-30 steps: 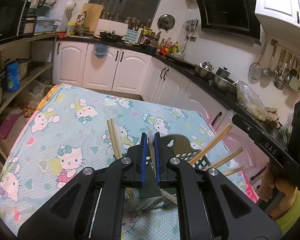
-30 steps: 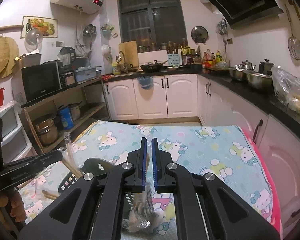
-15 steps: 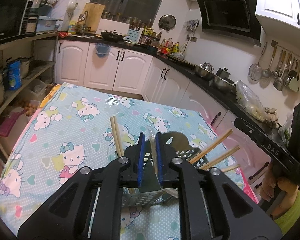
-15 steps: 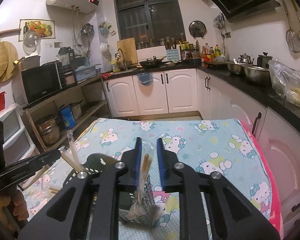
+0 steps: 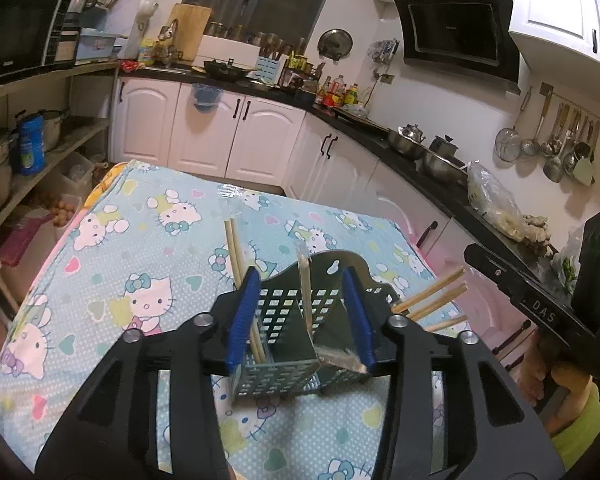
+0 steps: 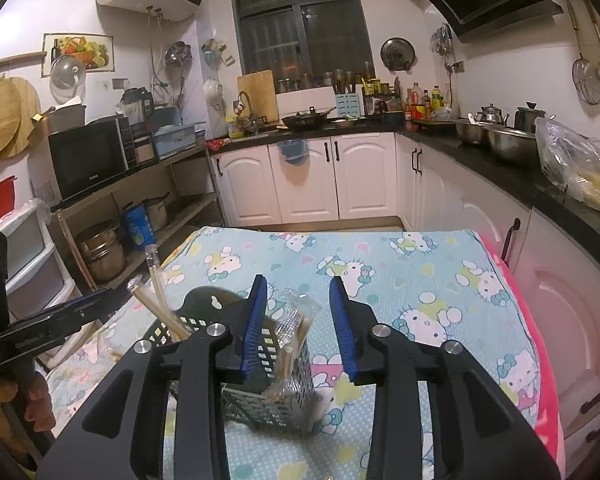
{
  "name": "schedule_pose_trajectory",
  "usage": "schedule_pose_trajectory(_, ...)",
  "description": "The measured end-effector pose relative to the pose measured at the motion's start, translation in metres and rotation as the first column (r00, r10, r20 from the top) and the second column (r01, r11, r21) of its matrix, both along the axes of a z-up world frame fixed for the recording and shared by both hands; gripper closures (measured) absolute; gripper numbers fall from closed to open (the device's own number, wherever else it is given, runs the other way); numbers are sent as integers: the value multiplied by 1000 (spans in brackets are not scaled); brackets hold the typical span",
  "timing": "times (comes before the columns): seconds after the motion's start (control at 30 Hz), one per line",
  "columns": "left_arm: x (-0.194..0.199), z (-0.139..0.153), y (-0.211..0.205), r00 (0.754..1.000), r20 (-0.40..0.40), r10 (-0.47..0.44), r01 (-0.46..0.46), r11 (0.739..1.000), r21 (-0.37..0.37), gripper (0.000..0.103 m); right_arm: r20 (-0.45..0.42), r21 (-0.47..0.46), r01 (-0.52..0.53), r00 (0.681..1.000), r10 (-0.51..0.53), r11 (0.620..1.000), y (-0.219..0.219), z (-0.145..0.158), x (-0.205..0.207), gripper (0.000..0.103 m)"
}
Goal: Organize utensils
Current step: 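Lower the chopsticks into a caddy slot and open the left tool, then lower the left tool onto another chopstick bundle and close its fingers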
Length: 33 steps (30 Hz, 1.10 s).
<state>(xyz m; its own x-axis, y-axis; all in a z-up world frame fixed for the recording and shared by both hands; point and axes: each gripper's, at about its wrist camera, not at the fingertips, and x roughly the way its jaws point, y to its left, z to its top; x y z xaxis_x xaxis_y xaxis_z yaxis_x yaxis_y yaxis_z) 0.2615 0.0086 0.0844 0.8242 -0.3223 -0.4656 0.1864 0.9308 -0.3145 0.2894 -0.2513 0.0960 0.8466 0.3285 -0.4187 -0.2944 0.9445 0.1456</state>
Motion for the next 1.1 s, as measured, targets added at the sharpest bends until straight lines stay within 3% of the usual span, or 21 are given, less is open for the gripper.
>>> schedule_pose_trajectory(0.6, -43, 5, 4, 1000, 6, 8, -8, 1000, -11, 22, 1, 2, -14, 1000, 14, 1000, -8, 3, -51, 53)
schedule_pose_trajectory(0.8, -56, 2, 4, 1000, 1, 16, -16, 1000, -16, 14, 0, -8, -19, 1000, 19, 1000, -7, -2, -72, 51)
schedule_pose_trajectory(1.1, -75, -9, 7, 1000, -9, 22, -22, 1000, -12, 12, -5, -36, -44, 999, 44, 998, 0, -12, -98, 50)
